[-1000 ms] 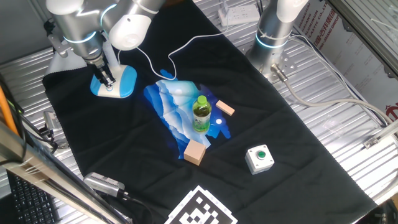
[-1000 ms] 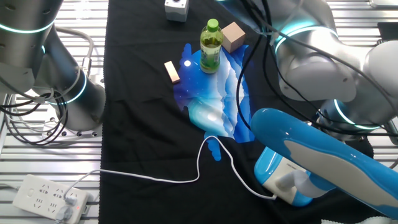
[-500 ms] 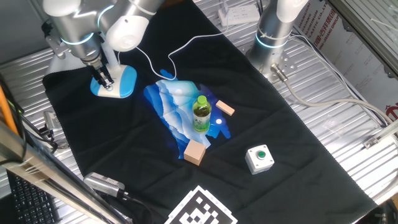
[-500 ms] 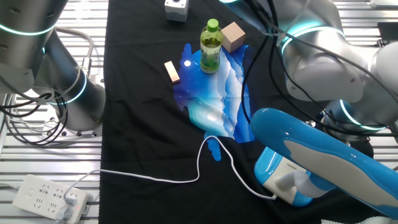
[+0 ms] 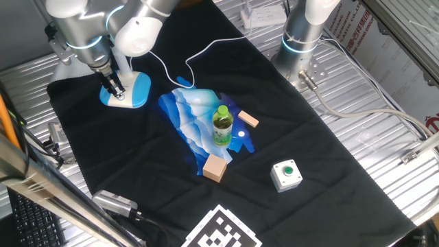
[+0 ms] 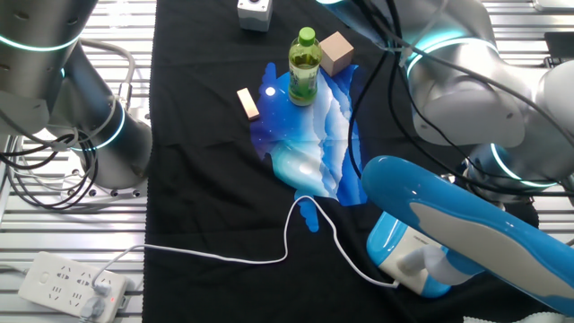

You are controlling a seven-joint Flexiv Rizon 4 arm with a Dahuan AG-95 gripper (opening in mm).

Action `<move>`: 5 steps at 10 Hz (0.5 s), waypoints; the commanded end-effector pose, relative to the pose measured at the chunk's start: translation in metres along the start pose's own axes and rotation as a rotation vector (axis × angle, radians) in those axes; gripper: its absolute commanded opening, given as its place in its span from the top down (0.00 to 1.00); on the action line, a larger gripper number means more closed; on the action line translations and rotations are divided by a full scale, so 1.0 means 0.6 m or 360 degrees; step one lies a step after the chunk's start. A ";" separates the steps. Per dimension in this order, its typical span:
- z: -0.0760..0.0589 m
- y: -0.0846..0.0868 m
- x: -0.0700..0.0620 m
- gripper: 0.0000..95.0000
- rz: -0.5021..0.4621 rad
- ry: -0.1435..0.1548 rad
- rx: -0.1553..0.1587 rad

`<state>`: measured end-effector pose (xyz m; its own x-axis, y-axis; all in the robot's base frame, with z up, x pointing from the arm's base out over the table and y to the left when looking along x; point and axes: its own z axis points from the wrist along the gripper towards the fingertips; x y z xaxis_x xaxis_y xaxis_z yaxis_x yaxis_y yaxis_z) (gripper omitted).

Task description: Turn on the desk lamp by pressing the button

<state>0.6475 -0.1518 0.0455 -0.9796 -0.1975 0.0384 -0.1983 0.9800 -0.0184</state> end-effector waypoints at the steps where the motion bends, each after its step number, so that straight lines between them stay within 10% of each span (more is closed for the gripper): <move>1: 0.000 0.000 0.000 1.00 0.0004 0.0002 -0.0005; 5: 0.000 0.000 0.000 1.00 0.0011 0.0002 -0.0013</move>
<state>0.6476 -0.1518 0.0456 -0.9808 -0.1914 0.0385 -0.1920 0.9813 -0.0123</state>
